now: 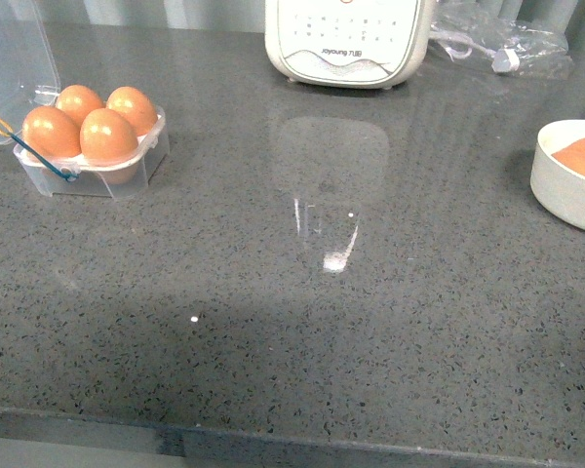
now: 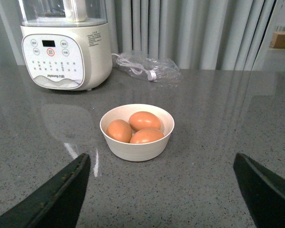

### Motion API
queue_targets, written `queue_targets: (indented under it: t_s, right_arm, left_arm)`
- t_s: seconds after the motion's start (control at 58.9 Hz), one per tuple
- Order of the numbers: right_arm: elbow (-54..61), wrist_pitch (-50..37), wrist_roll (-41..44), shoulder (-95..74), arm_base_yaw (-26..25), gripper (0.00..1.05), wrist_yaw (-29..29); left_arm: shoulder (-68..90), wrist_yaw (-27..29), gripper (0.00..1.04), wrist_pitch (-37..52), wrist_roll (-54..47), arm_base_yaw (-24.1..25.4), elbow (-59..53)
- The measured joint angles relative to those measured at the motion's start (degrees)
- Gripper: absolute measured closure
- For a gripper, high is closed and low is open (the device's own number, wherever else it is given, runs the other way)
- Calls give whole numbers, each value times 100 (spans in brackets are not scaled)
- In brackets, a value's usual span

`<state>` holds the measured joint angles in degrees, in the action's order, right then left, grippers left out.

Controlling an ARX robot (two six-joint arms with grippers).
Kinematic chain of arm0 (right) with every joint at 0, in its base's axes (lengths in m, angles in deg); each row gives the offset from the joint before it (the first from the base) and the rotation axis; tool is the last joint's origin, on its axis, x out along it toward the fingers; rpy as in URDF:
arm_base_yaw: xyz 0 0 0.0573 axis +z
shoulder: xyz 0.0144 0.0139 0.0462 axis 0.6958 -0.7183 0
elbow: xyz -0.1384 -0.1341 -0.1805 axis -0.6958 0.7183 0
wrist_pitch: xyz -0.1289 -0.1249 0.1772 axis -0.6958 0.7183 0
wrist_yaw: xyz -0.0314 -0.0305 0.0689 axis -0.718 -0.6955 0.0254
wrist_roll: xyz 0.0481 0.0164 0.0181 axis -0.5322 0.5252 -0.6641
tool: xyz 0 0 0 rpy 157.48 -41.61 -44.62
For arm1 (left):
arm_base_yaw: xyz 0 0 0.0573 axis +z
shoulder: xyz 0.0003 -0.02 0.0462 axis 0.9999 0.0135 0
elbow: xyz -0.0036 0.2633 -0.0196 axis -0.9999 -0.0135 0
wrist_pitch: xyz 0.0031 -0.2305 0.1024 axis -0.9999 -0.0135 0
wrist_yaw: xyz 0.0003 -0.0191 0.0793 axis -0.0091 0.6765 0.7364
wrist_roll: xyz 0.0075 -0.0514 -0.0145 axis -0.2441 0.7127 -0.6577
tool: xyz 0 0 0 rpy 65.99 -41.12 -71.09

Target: Put egg into box

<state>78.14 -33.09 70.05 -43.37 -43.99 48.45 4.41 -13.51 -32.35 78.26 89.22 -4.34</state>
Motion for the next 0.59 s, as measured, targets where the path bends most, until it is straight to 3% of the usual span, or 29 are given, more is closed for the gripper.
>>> queue_targets:
  t_s: [0.051,0.594]
  right_arm:
    - [0,0,-9,0,0,5,0]
    - [0,0,-4,0,0,7,-2]
  left_arm:
    - [0,0,7,0,0,0,0]
    - [0,0,7,0,0,0,0]
